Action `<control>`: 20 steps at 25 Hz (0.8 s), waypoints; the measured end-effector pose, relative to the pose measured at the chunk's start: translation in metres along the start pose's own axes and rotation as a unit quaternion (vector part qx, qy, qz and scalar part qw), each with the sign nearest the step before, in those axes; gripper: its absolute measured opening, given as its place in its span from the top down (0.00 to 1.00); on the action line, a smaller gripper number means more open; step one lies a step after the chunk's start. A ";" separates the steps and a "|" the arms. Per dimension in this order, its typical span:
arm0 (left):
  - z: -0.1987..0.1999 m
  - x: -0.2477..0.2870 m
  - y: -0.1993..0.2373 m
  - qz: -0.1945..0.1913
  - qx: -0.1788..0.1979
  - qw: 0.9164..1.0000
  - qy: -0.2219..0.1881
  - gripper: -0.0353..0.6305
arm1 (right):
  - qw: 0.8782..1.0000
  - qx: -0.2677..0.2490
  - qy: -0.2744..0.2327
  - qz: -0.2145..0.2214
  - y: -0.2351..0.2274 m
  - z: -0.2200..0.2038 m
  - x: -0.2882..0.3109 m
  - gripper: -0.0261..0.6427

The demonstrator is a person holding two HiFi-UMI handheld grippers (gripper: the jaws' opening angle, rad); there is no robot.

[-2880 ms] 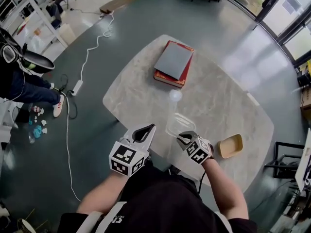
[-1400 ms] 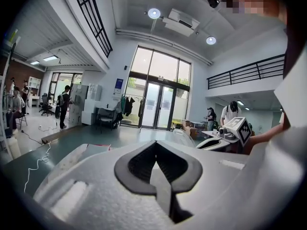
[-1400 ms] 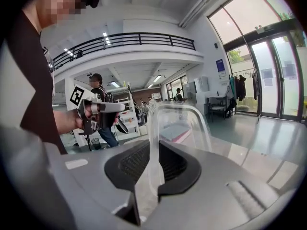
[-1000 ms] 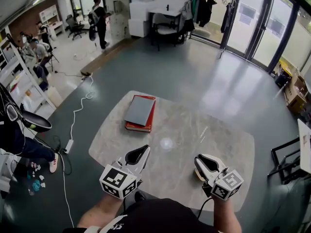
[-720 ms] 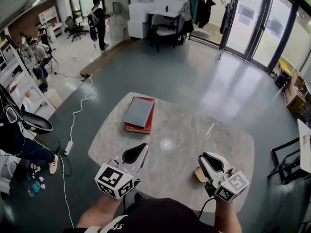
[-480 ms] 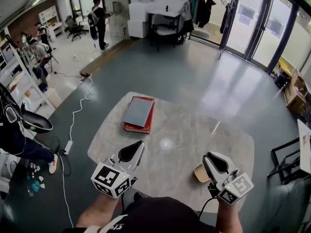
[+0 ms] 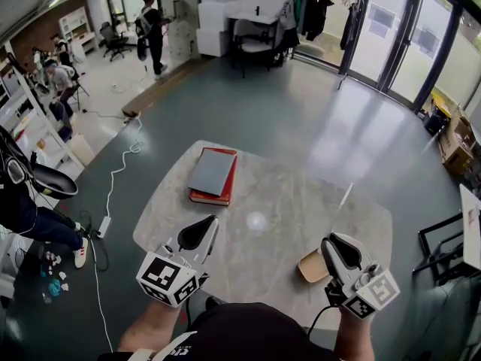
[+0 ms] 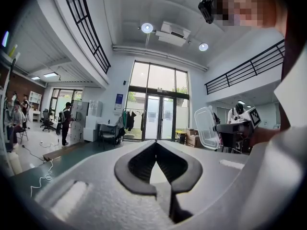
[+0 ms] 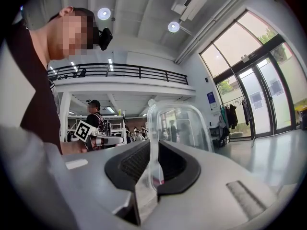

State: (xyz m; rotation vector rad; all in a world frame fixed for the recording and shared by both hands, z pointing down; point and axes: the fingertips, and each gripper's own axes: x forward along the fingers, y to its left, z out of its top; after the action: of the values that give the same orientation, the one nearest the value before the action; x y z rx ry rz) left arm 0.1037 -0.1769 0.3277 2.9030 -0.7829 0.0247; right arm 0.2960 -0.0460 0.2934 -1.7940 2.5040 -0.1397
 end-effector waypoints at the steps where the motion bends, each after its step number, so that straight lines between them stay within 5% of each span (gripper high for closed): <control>1: 0.000 0.000 0.000 0.000 0.002 1.000 0.000 0.95 | 1.000 -0.001 -0.001 0.000 -0.001 0.000 0.000 0.88; 20: 0.000 0.001 -0.004 0.001 0.003 1.000 0.003 0.95 | 1.000 -0.007 0.001 -0.009 -0.008 -0.003 -0.002 0.89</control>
State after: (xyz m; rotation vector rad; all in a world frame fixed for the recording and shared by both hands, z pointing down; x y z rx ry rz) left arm 0.1061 -0.1739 0.3277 2.9058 -0.7869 0.0368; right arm 0.3044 -0.0462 0.2968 -1.8234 2.4958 -0.1245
